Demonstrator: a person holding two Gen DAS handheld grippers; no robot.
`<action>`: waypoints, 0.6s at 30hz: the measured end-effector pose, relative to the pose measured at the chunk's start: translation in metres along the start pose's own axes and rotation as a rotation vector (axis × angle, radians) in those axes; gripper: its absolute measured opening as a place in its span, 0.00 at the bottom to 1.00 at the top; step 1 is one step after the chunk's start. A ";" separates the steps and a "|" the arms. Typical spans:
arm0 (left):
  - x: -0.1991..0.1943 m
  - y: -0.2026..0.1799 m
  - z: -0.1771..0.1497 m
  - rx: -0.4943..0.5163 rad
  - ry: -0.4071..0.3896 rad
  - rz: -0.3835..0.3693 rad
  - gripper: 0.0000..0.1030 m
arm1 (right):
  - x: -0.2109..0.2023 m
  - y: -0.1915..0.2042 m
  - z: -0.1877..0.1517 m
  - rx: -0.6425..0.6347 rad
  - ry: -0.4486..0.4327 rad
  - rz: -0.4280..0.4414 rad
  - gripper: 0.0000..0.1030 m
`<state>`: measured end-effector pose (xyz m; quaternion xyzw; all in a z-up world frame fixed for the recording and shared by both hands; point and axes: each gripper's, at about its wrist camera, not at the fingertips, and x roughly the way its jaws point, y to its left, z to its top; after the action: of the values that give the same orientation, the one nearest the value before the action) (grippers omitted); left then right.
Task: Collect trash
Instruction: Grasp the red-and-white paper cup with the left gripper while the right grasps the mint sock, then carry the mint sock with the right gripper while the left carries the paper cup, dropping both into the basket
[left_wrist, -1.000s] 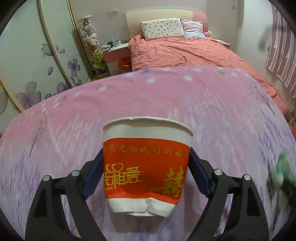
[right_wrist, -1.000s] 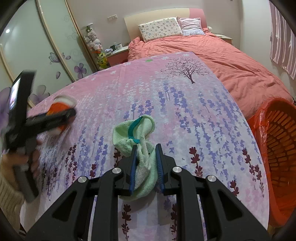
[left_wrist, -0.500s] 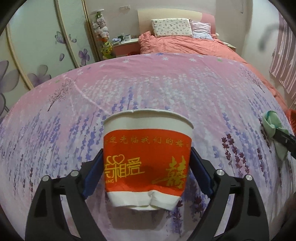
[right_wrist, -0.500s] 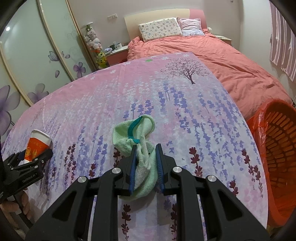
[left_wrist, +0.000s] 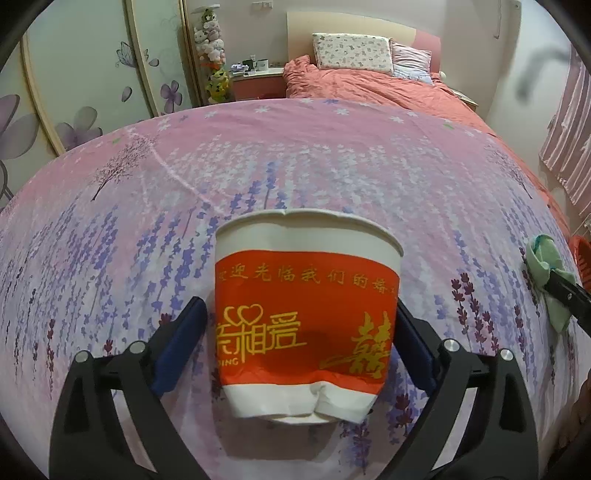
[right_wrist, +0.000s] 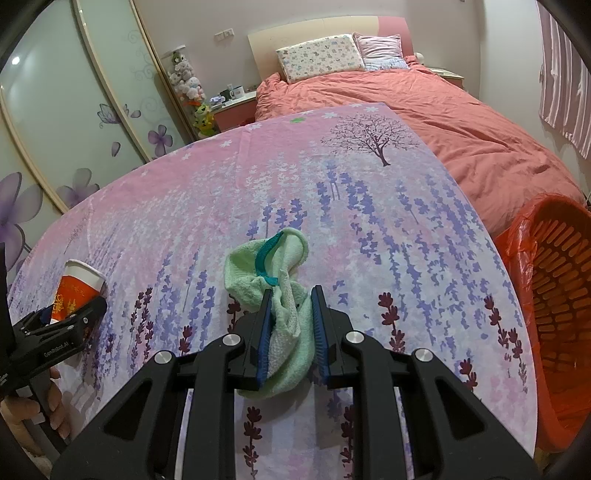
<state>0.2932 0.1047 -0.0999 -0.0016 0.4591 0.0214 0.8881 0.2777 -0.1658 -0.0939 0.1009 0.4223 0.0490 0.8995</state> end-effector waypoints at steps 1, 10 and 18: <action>0.000 0.000 0.000 -0.001 0.001 0.000 0.91 | 0.000 0.000 0.000 0.000 0.000 0.001 0.19; 0.001 0.002 0.002 0.002 0.000 -0.015 0.92 | 0.000 0.001 0.000 -0.008 0.001 -0.010 0.20; -0.006 0.021 -0.005 0.055 0.001 -0.058 0.92 | -0.001 0.023 -0.004 -0.070 0.002 -0.068 0.35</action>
<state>0.2849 0.1254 -0.0976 0.0094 0.4595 -0.0171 0.8880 0.2739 -0.1434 -0.0904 0.0549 0.4242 0.0332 0.9033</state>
